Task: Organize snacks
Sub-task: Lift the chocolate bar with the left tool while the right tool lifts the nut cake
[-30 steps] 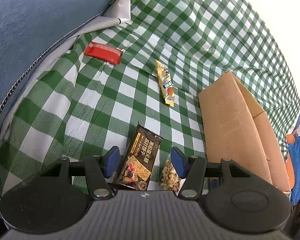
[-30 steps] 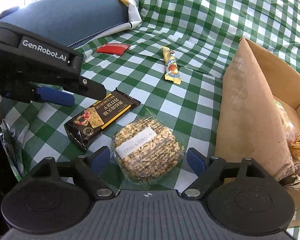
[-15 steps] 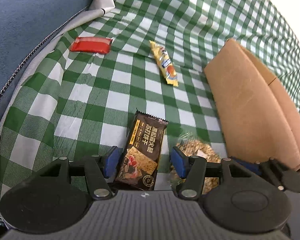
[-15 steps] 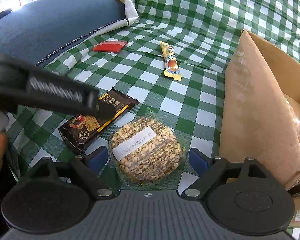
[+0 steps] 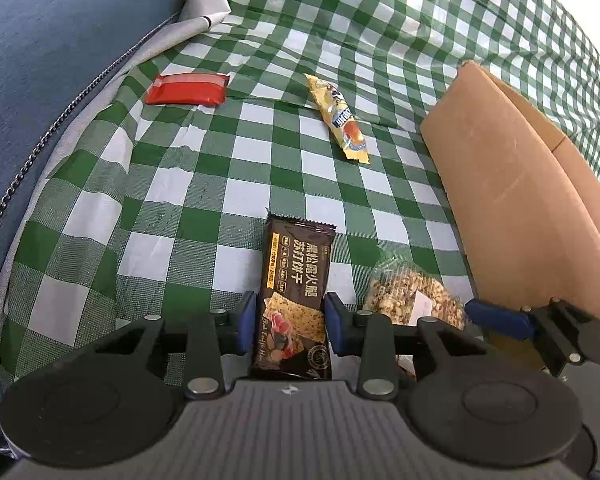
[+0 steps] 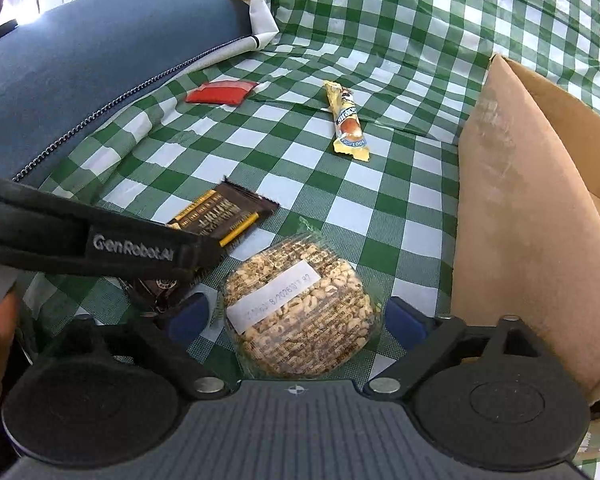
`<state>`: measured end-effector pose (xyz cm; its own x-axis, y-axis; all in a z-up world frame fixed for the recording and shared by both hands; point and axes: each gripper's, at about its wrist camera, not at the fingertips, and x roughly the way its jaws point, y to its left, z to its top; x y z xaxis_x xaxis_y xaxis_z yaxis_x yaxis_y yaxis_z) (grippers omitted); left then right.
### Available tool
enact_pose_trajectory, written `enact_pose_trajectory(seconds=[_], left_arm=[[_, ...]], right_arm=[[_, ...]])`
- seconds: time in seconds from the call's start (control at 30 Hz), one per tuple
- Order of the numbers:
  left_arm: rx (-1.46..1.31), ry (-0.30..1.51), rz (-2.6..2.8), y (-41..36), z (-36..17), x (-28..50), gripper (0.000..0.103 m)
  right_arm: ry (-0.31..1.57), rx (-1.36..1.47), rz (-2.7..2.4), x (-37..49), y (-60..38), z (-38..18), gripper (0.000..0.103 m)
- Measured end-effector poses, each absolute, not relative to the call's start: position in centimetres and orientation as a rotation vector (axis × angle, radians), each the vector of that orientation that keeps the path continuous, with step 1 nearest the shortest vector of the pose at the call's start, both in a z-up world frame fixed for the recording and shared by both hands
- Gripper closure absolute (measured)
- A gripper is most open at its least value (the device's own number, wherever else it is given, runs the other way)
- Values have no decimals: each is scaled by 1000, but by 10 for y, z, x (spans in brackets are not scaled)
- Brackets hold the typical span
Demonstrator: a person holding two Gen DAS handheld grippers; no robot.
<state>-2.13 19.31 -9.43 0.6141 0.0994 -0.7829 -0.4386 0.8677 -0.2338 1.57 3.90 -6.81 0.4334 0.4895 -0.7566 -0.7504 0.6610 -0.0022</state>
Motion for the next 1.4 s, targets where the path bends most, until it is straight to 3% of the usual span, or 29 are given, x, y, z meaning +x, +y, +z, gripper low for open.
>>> enact_pose_trajectory(seconds=[0.27,0.73,1.1,1.23,1.4], left_arm=[[-493,825,377,202,-89,-31,66],[-469,846,390,199,-94,-24,62],[-500,815,392,205,-91,-28,68],[-510,797,378,203,-86,-32,79],[-519,795,365,201,-83,-36,81]], right_arm=[[753,-392,787,9,36,-64,21],[772,-421,766,12,36,-67,20],[710,-441,768,4,32,-61,21],[674,-444,769,-1,28,-53,21],[640,-446,768,-6,25,-43,21]])
